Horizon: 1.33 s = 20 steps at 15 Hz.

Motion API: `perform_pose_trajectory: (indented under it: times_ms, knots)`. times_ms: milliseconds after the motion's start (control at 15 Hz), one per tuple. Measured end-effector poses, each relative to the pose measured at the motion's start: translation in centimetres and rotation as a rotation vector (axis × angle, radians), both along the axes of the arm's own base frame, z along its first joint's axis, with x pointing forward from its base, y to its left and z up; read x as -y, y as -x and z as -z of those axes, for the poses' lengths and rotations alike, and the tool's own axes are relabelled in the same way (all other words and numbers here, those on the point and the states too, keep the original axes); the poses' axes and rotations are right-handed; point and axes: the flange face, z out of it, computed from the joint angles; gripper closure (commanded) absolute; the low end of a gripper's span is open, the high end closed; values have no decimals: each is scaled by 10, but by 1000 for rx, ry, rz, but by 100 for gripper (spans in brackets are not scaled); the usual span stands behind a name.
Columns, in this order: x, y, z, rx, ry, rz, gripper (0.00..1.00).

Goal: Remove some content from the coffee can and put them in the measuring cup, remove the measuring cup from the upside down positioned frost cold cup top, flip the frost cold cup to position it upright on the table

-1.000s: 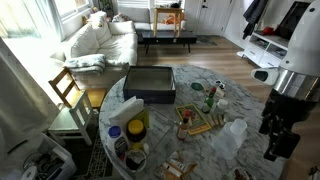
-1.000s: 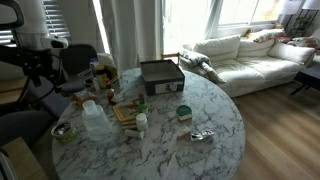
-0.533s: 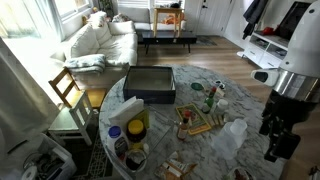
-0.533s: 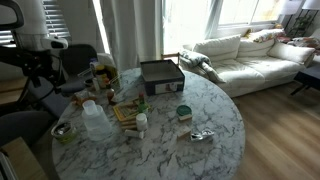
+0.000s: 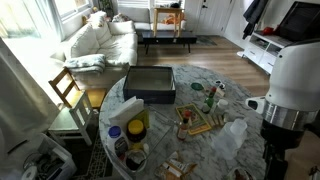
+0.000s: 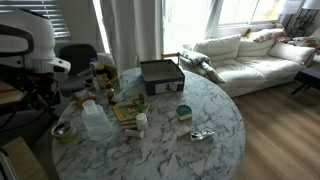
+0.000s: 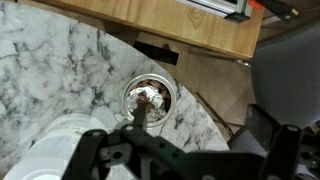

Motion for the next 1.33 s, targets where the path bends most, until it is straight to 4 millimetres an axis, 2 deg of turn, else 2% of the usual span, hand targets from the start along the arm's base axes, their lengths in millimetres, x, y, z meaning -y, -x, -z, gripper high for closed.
perform_pose_trajectory:
  times_ms: [67, 133, 200, 267, 333, 400, 467, 1133, 1333]
  knots:
    - [-3, -5, 2, 22, -1, 12, 18]
    - [-5, -9, 3, 46, 1, 18, 14]
    - [-8, -13, 4, 69, 6, 21, 2]
    - [-11, -16, 6, 85, 10, 22, 9]
    - [-14, -19, 7, 101, 5, 26, 9]
    - [-16, -21, 8, 110, -2, 28, 2]
    - [-18, -22, 9, 112, -4, 28, 1]
    - [-18, -24, 10, 111, -2, 25, 0]
    - [-16, -26, 18, 109, -3, -13, 0]
